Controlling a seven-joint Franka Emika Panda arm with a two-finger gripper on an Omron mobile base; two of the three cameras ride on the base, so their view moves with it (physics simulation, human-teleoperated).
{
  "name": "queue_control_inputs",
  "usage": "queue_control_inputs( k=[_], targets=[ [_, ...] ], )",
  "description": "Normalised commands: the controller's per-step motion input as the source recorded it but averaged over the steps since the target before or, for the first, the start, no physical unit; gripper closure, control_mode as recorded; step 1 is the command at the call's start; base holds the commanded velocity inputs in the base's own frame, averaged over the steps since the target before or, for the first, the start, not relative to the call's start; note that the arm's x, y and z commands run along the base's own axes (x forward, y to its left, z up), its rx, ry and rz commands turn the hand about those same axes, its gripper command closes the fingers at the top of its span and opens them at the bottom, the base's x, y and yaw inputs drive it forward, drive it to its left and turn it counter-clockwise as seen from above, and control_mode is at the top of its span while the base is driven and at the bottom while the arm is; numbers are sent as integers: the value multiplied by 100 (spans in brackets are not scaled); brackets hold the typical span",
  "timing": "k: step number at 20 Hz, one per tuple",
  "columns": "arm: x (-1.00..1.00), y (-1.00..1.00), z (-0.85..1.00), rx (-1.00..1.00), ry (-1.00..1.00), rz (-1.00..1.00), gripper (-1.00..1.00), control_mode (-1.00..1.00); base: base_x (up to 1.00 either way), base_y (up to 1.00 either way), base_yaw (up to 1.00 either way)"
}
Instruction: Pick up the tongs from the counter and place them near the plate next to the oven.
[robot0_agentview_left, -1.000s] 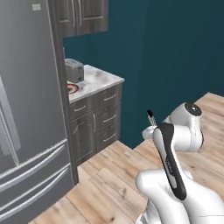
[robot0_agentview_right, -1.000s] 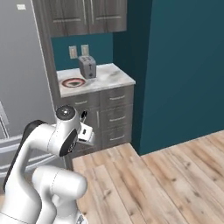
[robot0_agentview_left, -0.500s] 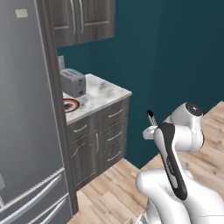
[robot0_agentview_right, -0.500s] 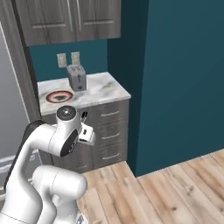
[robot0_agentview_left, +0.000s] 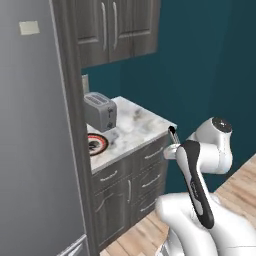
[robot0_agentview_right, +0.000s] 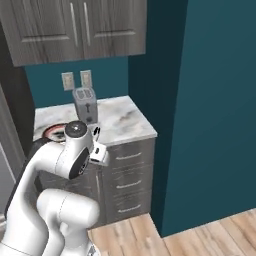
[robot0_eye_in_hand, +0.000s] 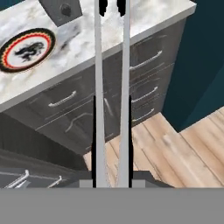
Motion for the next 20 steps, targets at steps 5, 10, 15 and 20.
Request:
queue_control_inputs(
  k=[5, 10, 15, 20],
  targets=[
    [0, 0, 0, 0, 0, 0, 100, 100, 92, -1, 29],
    [0, 0, 0, 0, 0, 0, 100, 100, 53, 0, 34],
    [0, 0, 0, 0, 0, 0, 100, 100, 20, -6, 29],
    [0, 0, 0, 0, 0, 0, 100, 100, 39, -2, 36]
  ],
)
